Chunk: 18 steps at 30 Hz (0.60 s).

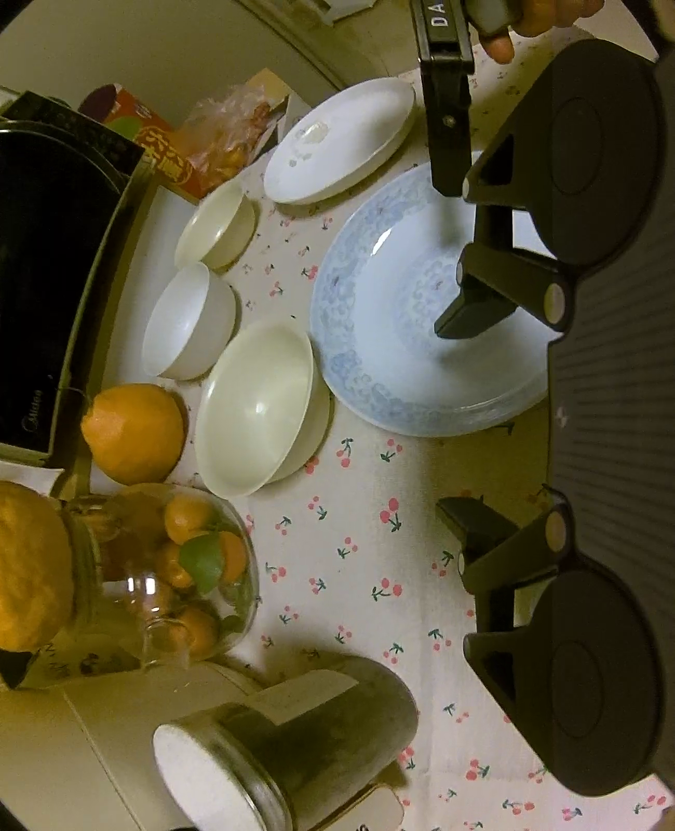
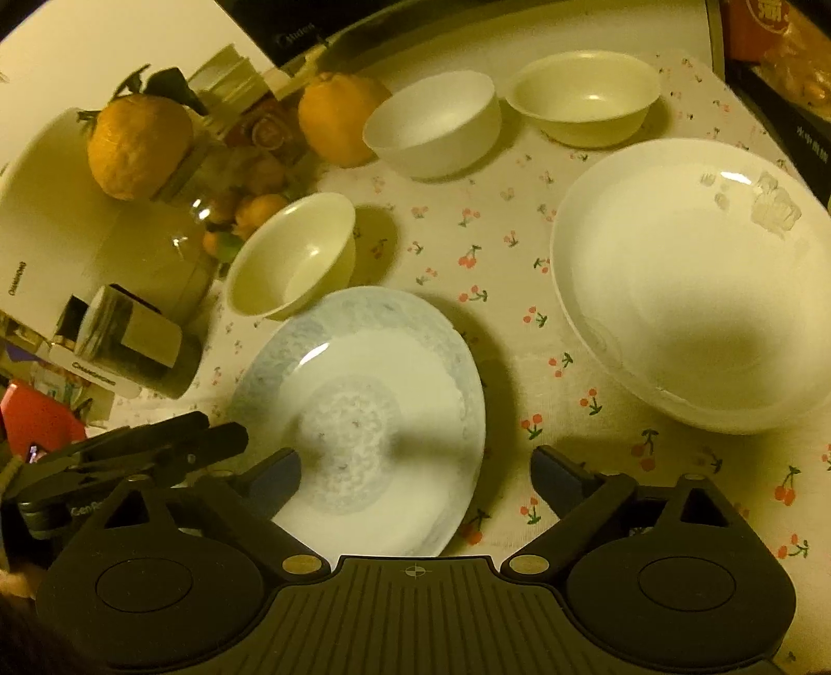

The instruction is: Organize plates and bowls

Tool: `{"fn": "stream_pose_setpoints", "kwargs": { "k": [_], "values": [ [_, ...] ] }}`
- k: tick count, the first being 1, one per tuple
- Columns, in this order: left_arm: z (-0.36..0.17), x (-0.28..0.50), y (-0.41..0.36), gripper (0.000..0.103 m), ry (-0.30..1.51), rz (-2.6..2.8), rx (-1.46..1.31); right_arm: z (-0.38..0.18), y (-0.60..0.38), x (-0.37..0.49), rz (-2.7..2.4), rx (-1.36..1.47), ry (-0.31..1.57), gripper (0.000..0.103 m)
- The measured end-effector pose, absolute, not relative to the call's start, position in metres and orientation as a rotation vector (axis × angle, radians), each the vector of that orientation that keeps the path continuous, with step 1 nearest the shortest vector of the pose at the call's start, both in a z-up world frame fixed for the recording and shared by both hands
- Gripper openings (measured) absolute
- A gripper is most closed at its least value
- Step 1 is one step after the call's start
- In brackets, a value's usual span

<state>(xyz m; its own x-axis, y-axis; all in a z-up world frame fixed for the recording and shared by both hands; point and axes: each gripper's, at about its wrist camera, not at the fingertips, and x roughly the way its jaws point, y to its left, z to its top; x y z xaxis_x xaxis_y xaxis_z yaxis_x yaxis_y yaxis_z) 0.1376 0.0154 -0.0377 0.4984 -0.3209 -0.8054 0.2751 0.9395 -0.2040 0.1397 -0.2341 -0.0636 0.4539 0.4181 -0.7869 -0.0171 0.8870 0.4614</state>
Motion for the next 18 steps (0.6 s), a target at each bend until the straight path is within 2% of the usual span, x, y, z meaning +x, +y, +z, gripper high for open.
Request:
{"fn": "stream_pose_setpoints", "kwargs": {
  "k": [5, 7, 9, 15, 18],
  "values": [
    [-0.046, 0.142, 0.011, 0.051, 1.014, -0.371, -0.039, -0.07, -0.233, 0.146, 0.264, 0.428, 1.086, 0.076],
    [-0.049, 0.144, 0.009, 0.043, 1.025, -0.378, -0.035, -0.069, -0.231, 0.147, 0.257, 0.424, 1.068, 0.07],
    [-0.051, 0.144, 0.008, 0.04, 1.034, -0.383, -0.028, -0.068, -0.232, 0.149, 0.255, 0.433, 1.064, 0.051],
    [-0.052, 0.141, 0.006, 0.02, 1.037, -0.379, 0.004, -0.071, -0.238, 0.147, 0.206, 0.413, 1.032, 0.022],
    [-0.052, 0.139, 0.009, 0.015, 1.037, -0.371, -0.011, -0.072, -0.243, 0.145, 0.189, 0.42, 1.033, 0.018]
  ]
}}
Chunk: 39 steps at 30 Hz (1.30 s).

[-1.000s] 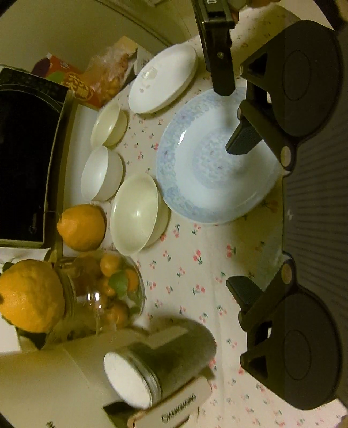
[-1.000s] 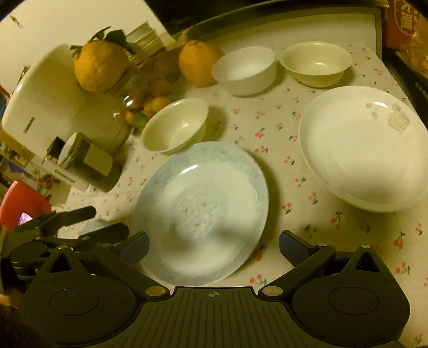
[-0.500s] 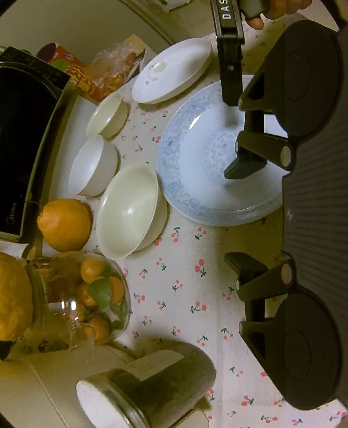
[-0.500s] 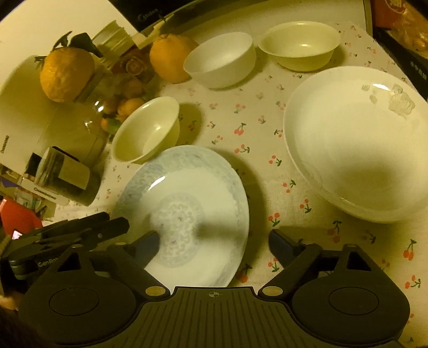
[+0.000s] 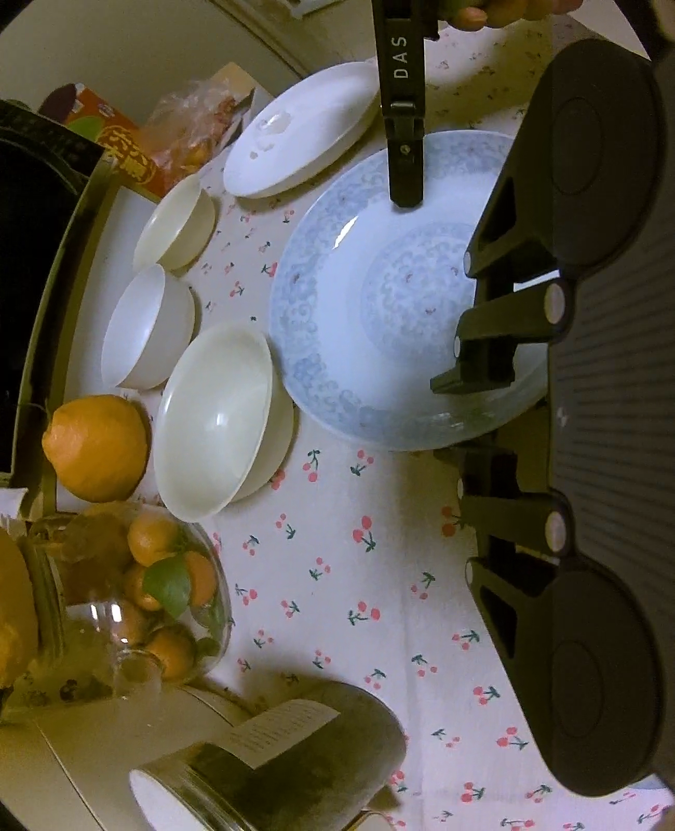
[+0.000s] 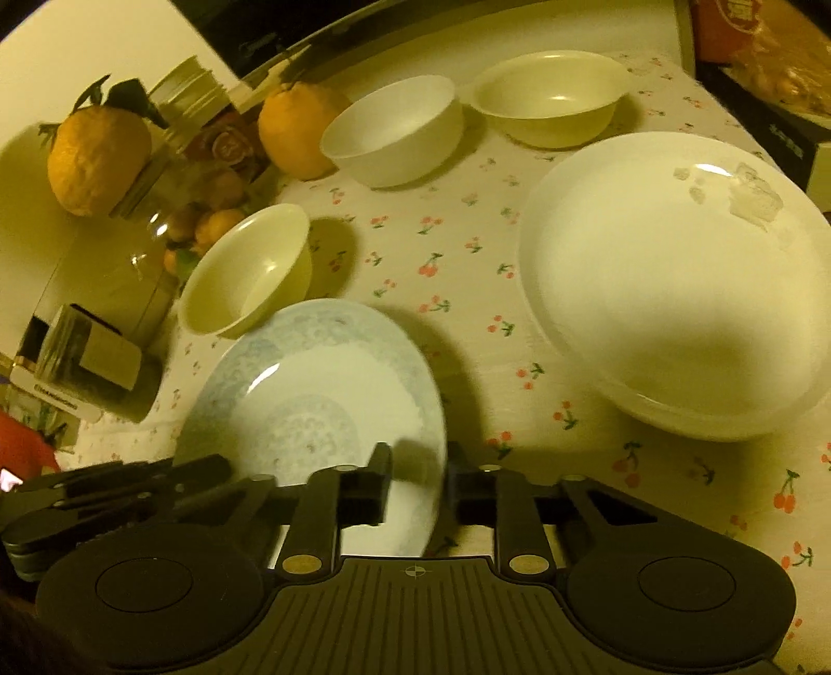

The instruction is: Organize plates and bowls

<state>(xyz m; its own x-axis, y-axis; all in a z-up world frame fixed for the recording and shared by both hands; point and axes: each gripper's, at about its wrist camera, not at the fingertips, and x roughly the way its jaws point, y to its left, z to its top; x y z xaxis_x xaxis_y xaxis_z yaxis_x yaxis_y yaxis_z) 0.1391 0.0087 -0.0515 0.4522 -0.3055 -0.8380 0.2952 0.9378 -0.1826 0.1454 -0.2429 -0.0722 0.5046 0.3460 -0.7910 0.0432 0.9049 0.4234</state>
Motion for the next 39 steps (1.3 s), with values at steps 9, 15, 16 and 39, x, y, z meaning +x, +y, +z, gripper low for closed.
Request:
{"fn": "stream_pose_setpoints", "kwargs": {
  "k": [9, 15, 16, 39],
  "values": [
    [-0.047, 0.123, 0.002, 0.013, 1.053, -0.414, -0.012, -0.061, -0.249, 0.131, 0.169, 0.379, 1.029, 0.018],
    [-0.048, 0.115, -0.006, 0.013, 1.071, -0.436, -0.011, -0.058, -0.256, 0.122, 0.155, 0.368, 1.037, 0.018],
    [-0.049, 0.115, -0.008, 0.013, 1.075, -0.439, -0.011, -0.058, -0.257, 0.121, 0.153, 0.368, 1.038, 0.018],
    [-0.052, 0.109, -0.019, 0.014, 1.081, -0.476, 0.046, -0.067, -0.258, 0.125, 0.129, 0.331, 1.094, 0.022]
  ]
}}
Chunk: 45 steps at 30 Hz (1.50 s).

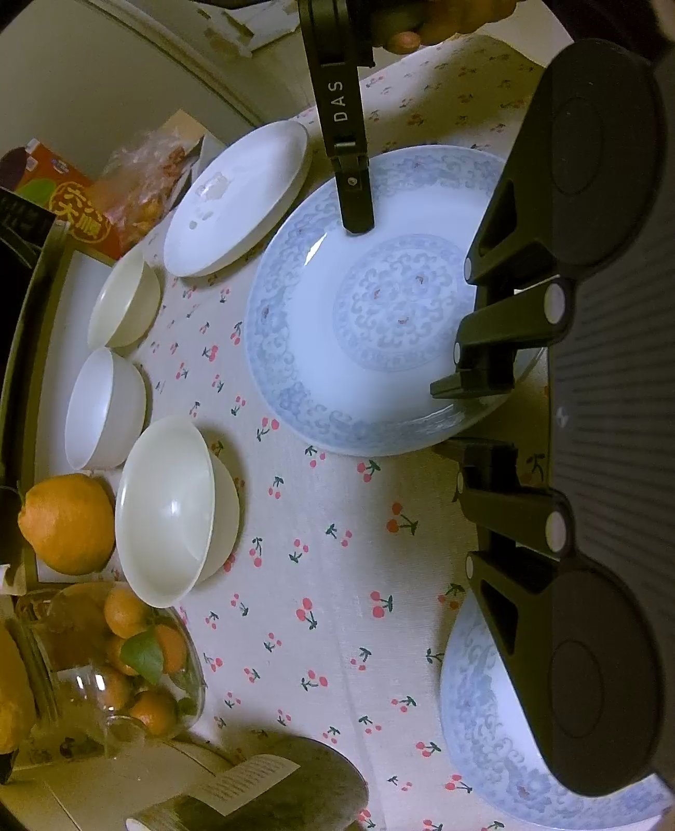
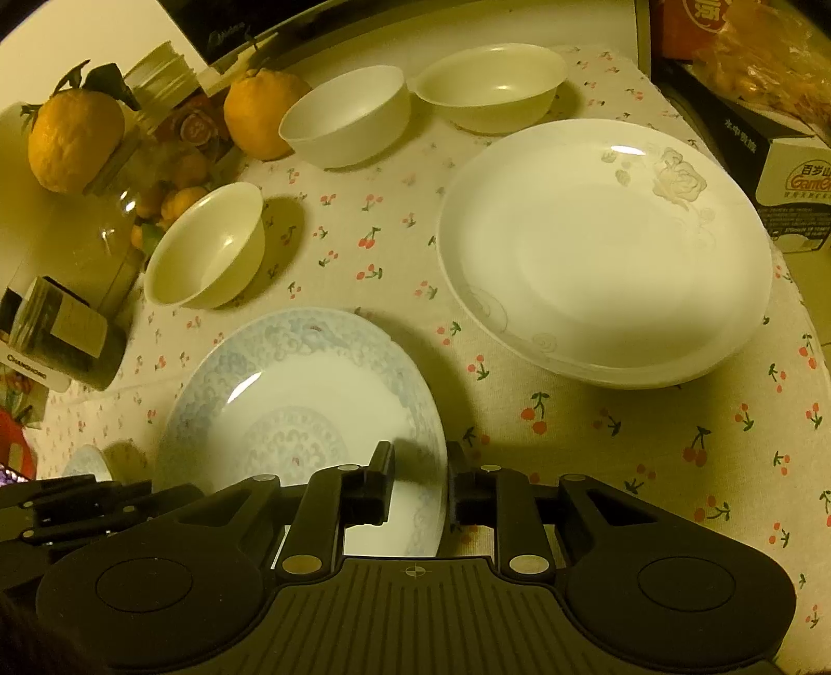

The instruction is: Organize plates and bowls

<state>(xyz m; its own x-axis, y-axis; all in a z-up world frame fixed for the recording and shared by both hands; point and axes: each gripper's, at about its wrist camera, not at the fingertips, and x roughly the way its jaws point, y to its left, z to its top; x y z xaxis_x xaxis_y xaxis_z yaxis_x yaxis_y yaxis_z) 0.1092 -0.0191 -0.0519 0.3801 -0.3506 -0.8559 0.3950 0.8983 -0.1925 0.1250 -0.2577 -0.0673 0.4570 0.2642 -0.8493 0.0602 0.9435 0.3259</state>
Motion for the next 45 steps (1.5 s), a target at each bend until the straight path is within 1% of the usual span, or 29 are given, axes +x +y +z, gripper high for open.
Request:
{"fn": "stream_pose_setpoints", "kwargs": {
  "k": [3, 5, 7, 8, 9, 10, 11, 13, 14, 15, 16, 17, 19, 20, 21, 22, 24, 27, 35, 43, 45],
  "values": [
    [-0.049, 0.108, -0.021, 0.023, 1.07, -0.471, 0.06, -0.065, -0.253, 0.125, 0.135, 0.292, 1.1, 0.026],
    [-0.047, 0.107, -0.022, 0.025, 1.06, -0.466, 0.067, -0.064, -0.252, 0.124, 0.143, 0.291, 1.103, 0.028],
    [-0.046, 0.107, -0.021, 0.034, 1.059, -0.468, 0.066, -0.063, -0.254, 0.124, 0.146, 0.294, 1.106, 0.032],
    [-0.046, 0.107, -0.021, 0.037, 1.058, -0.468, 0.063, -0.062, -0.254, 0.123, 0.149, 0.297, 1.106, 0.036],
    [-0.046, 0.107, -0.02, 0.041, 1.058, -0.468, 0.062, -0.061, -0.254, 0.123, 0.15, 0.298, 1.108, 0.042],
    [-0.045, 0.107, -0.02, 0.046, 1.056, -0.47, 0.061, -0.06, -0.254, 0.122, 0.151, 0.297, 1.108, 0.045],
    [-0.045, 0.106, -0.019, 0.048, 1.054, -0.473, 0.061, -0.057, -0.254, 0.121, 0.155, 0.294, 1.104, 0.051],
    [-0.043, 0.105, -0.019, 0.056, 1.047, -0.481, 0.062, -0.054, -0.253, 0.12, 0.163, 0.292, 1.095, 0.054],
    [-0.042, 0.104, -0.018, 0.059, 1.044, -0.485, 0.062, -0.052, -0.252, 0.119, 0.168, 0.289, 1.09, 0.056],
    [-0.04, 0.103, -0.018, 0.064, 1.038, -0.49, 0.062, -0.049, -0.252, 0.117, 0.171, 0.284, 1.082, 0.061],
    [-0.039, 0.102, -0.017, 0.07, 1.033, -0.494, 0.062, -0.046, -0.252, 0.116, 0.174, 0.28, 1.071, 0.063],
    [-0.037, 0.1, -0.017, 0.072, 1.027, -0.496, 0.061, -0.043, -0.252, 0.115, 0.176, 0.276, 1.061, 0.064],
    [-0.033, 0.097, -0.016, 0.08, 1.013, -0.505, 0.056, -0.038, -0.251, 0.112, 0.18, 0.266, 1.039, 0.066],
    [-0.031, 0.096, -0.015, 0.082, 1.004, -0.51, 0.052, -0.036, -0.251, 0.111, 0.183, 0.262, 1.027, 0.071],
    [-0.03, 0.095, -0.014, 0.087, 0.997, -0.512, 0.049, -0.034, -0.25, 0.11, 0.186, 0.259, 1.016, 0.074],
    [-0.028, 0.093, -0.013, 0.092, 0.986, -0.513, 0.045, -0.032, -0.25, 0.109, 0.189, 0.257, 1.005, 0.076],
    [-0.025, 0.09, -0.01, 0.096, 0.969, -0.513, 0.041, -0.027, -0.246, 0.108, 0.207, 0.236, 0.973, 0.079],
    [-0.021, 0.086, -0.004, 0.1, 0.949, -0.506, 0.038, -0.018, -0.236, 0.104, 0.234, 0.188, 0.908, 0.086],
    [-0.02, 0.076, 0.018, 0.101, 0.931, -0.454, 0.048, -0.014, -0.209, 0.09, 0.295, 0.138, 0.822, 0.09],
    [-0.017, 0.065, 0.051, 0.103, 0.904, -0.389, 0.049, -0.015, -0.175, 0.075, 0.392, 0.091, 0.774, 0.09],
    [-0.018, 0.063, 0.059, 0.103, 0.905, -0.373, 0.042, -0.015, -0.169, 0.072, 0.407, 0.08, 0.774, 0.093]
  ]
}}
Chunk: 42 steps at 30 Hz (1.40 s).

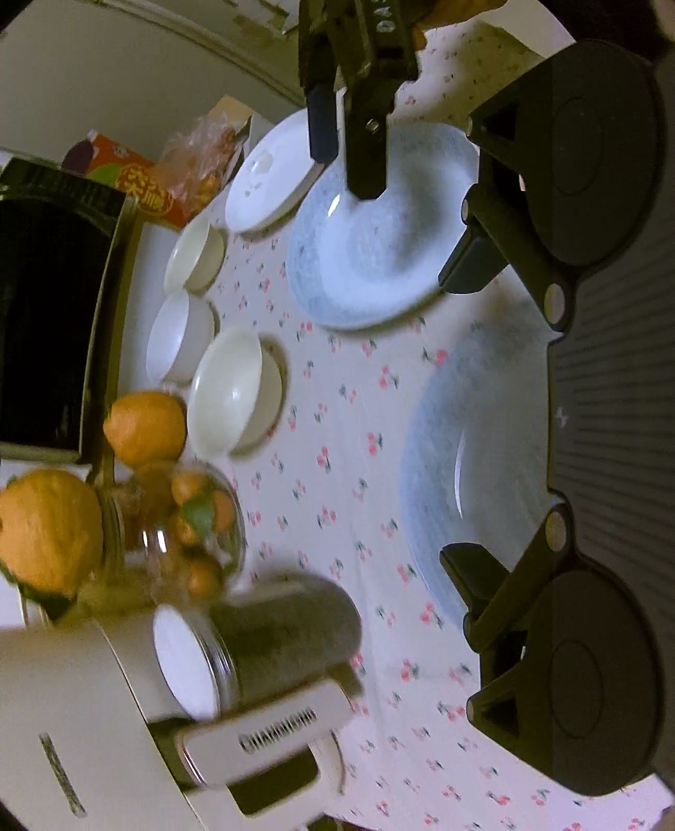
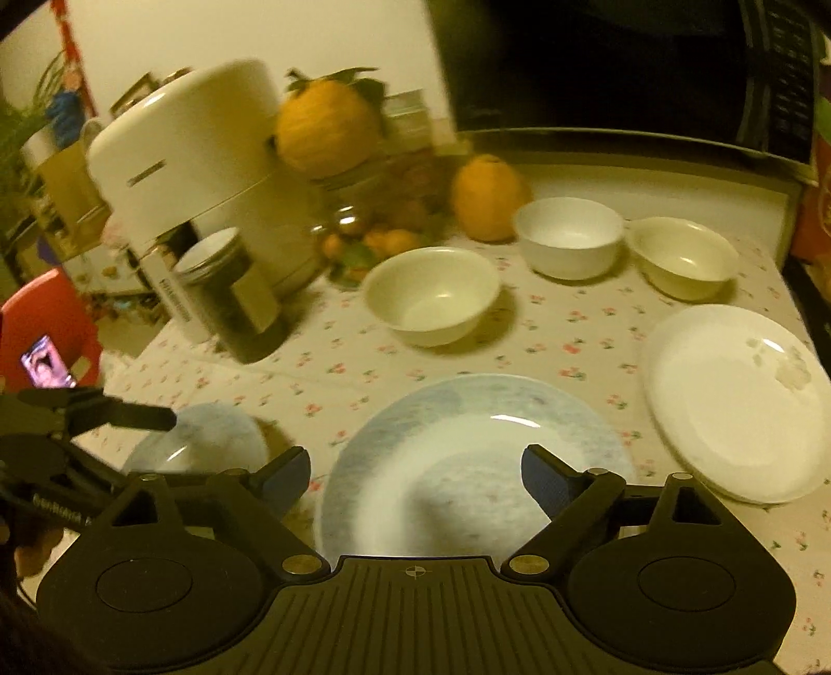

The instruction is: Organize plates and bowls

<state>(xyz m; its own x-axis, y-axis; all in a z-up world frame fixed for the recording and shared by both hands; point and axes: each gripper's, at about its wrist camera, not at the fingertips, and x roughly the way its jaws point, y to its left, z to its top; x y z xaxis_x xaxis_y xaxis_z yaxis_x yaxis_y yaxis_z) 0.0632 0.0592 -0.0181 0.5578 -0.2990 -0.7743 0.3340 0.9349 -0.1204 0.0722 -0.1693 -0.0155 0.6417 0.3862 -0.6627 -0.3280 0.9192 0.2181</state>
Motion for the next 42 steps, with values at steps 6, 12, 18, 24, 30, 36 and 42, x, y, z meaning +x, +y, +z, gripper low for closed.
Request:
{"fn": "stream_pose_setpoints", "kwargs": {
  "k": [6, 12, 18, 24, 30, 36, 42],
  "values": [
    [-0.02, 0.058, 0.083, 0.103, 0.905, -0.333, 0.032, -0.019, -0.149, 0.064, 0.461, 0.052, 0.759, 0.094],
    [-0.022, 0.054, 0.102, 0.103, 0.897, -0.307, 0.039, -0.019, -0.126, 0.053, 0.546, 0.034, 0.738, 0.094],
    [-0.029, 0.052, 0.123, 0.102, 0.873, -0.304, 0.07, -0.026, -0.103, 0.037, 0.664, 0.028, 0.739, 0.094],
    [-0.037, 0.054, 0.145, 0.094, 0.922, -0.306, 0.027, -0.045, -0.082, 0.032, 0.718, 0.005, 0.81, 0.094],
    [-0.041, 0.056, 0.155, 0.08, 0.987, -0.331, -0.014, -0.056, -0.07, 0.031, 0.75, 0.013, 0.872, 0.094],
    [-0.047, 0.056, 0.156, 0.056, 1.044, -0.344, -0.022, -0.064, -0.063, 0.032, 0.758, 0.03, 0.916, 0.094],
    [-0.049, 0.057, 0.157, 0.045, 1.071, -0.337, -0.028, -0.068, -0.062, 0.037, 0.729, 0.035, 0.926, 0.092]
  ]
}}
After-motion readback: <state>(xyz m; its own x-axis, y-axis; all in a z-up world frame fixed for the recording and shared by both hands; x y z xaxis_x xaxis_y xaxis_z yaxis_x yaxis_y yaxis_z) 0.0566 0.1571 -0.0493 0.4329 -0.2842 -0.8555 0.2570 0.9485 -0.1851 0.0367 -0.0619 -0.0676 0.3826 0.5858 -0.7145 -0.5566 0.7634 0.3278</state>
